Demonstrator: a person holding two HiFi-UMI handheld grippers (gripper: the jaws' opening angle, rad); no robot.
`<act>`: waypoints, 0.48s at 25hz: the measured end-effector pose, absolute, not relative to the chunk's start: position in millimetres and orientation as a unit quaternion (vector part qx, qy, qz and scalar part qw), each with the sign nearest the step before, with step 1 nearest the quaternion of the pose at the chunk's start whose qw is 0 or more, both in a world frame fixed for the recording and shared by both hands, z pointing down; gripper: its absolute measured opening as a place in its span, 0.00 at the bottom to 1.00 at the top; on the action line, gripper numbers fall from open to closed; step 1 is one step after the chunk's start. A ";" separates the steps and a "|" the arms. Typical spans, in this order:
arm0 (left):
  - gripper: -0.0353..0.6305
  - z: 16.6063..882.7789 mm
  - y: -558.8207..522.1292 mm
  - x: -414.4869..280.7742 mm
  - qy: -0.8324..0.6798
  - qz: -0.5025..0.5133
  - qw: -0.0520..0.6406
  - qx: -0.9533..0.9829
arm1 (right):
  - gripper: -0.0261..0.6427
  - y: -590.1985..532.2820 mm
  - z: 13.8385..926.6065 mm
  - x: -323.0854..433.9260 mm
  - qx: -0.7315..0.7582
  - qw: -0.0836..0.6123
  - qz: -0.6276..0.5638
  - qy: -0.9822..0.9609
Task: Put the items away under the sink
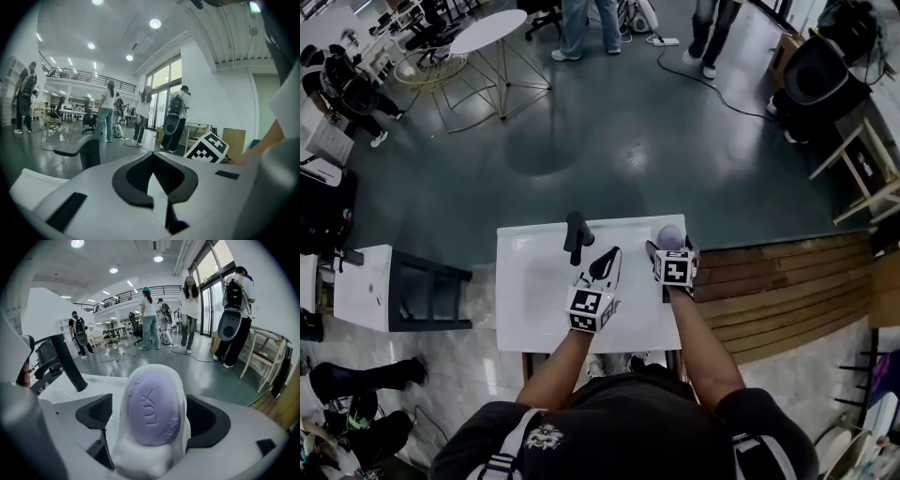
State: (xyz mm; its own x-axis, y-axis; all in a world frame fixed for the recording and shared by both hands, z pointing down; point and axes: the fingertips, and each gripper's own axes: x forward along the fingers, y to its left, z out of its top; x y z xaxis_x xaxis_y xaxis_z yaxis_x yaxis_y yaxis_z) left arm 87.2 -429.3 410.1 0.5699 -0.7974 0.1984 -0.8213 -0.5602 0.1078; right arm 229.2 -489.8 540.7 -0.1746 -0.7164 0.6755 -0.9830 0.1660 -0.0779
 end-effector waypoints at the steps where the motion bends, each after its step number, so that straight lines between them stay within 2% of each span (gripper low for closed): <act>1: 0.05 411.0 -429.6 86.4 -0.460 0.065 0.094 0.881 | 0.75 -490.6 543.1 229.4 0.589 0.253 0.269 -0.718; 12: 0.05 421.4 -433.7 82.1 -0.463 0.075 0.101 0.877 | 0.75 -491.1 567.2 232.7 0.586 0.289 0.294 -0.698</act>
State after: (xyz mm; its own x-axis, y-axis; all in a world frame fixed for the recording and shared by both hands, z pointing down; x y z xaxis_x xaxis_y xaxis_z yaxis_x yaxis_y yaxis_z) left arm 82.1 -433.7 421.4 0.5603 -0.7971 0.2252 -0.8274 -0.5512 0.1077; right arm 232.7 -491.1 567.2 -0.1469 -0.6481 0.7472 -0.9874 0.1414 -0.0715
